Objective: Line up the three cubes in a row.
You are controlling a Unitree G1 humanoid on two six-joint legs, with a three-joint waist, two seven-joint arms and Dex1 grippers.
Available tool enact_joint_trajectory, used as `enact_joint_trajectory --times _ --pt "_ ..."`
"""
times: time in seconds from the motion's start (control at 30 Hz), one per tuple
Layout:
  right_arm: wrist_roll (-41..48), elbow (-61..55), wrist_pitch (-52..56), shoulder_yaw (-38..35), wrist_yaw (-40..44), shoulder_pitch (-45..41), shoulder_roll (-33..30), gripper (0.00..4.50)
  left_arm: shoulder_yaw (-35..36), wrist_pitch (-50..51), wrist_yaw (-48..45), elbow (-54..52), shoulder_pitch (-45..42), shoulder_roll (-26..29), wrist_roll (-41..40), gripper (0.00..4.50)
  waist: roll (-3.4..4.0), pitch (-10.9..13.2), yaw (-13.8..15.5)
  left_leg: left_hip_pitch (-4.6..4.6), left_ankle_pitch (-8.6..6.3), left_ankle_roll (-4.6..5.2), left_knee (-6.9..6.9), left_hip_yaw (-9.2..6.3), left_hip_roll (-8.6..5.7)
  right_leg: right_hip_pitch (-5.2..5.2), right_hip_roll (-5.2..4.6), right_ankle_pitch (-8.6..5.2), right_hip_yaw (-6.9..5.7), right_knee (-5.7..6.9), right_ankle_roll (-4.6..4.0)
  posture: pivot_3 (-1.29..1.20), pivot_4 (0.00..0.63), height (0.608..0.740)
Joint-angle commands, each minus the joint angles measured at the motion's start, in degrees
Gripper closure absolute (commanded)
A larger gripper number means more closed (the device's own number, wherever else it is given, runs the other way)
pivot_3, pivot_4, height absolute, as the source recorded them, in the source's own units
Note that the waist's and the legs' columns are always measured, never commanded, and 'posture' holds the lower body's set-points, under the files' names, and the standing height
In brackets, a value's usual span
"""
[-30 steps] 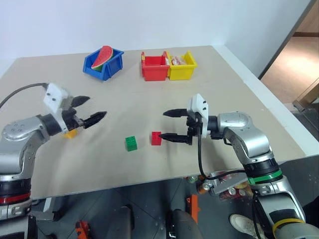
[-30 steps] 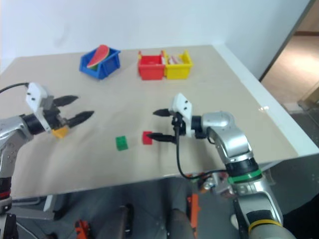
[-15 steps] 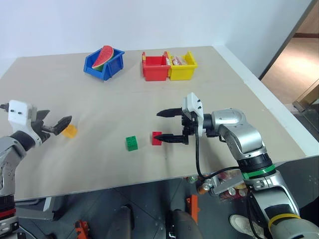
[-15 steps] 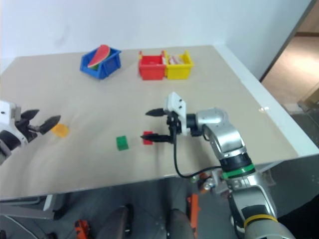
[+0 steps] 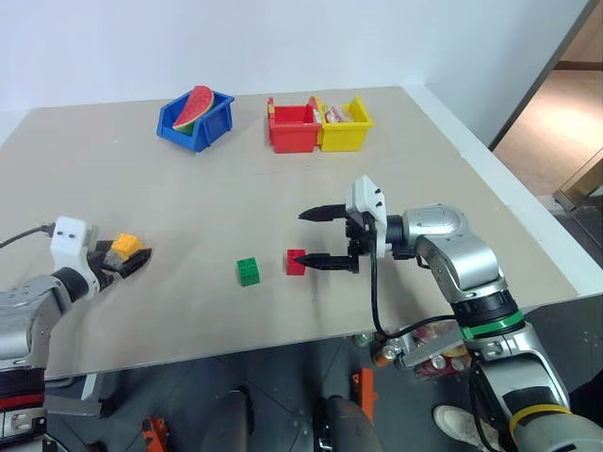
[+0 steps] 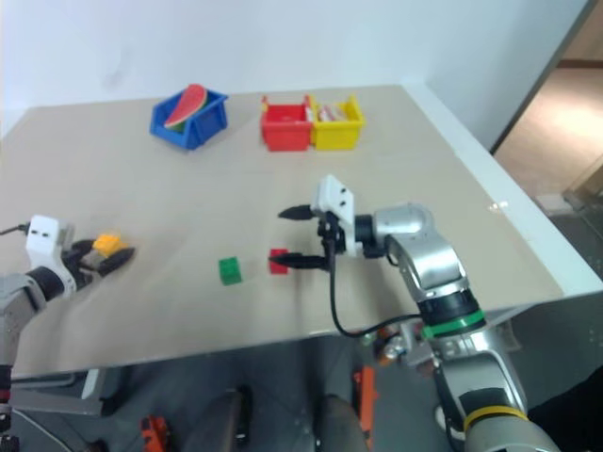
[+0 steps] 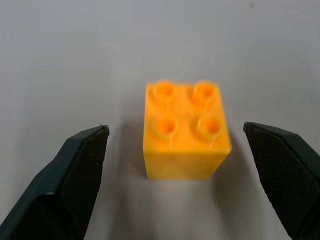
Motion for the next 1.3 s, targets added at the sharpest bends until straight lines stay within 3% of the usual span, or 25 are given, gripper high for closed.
enact_joint_trajectory --times 0.03,0.23,0.4,0.7,0.97,1.3 --pt "0.41 -2.56 0.04 -0.89 -0.25 -0.19 -0.77 0.0 0.19 -1.62 0.63 -0.05 -1.48 0.42 0.66 1.14 0.0 0.0 0.0 0.0 0.0 0.0 0.0 0.0 0.0 0.0 0.0 0.0 0.0 0.0 0.0 0.0 0.15 0.74" --pt "0.12 -2.18 -0.21 -0.79 -0.14 -0.41 -1.17 0.0 -0.52 -2.25 -0.06 -1.12 -1.55 0.63 1.1 3.16 0.0 0.0 0.0 0.0 -0.01 -0.01 0.0 0.01 0.0 -0.03 -0.01 0.0 0.0 0.0 0.0 0.0 0.15 0.74" --pt "0.0 -1.97 -0.38 -0.65 -0.05 -0.58 -1.28 0.0 -1.12 -5.23 -4.03 -2.21 -0.55 1.67 0.7 3.16 0.0 0.0 0.01 -0.01 -0.01 -0.01 -0.02 0.01 0.0 -0.04 -0.02 0.0 0.01 0.0 -0.01 0.0 0.15 0.74" --pt "-0.36 -0.53 -0.88 -0.68 0.65 -1.71 -1.78 0.0 -9.16 -15.32 -23.84 -10.81 2.63 5.57 0.04 3.16 0.0 0.0 0.01 -0.07 -0.02 -0.03 -0.06 0.1 0.0 -0.36 -0.04 -0.01 0.06 -0.01 -0.02 0.0 0.15 0.74" --pt "-0.92 -0.1 -1.08 -0.68 1.19 -2.01 -2.21 0.0 -15.72 -20.08 -36.08 -7.24 -1.33 6.35 0.36 3.16 0.0 0.0 0.02 -0.11 -0.02 -0.03 -0.12 0.18 0.01 -0.38 0.0 -0.02 0.12 -0.01 -0.03 0.0 0.15 0.74" --pt "-0.88 -1.37 -0.17 -1.11 1.01 -1.5 -3.65 0.0 -19.2 -24.79 -41.43 0.57 -6.19 5.72 2.59 3.16 0.0 0.0 -0.01 -0.15 0.01 0.01 -0.12 0.21 0.03 -0.33 0.05 -0.02 0.16 0.0 -0.03 0.0 0.15 0.74"
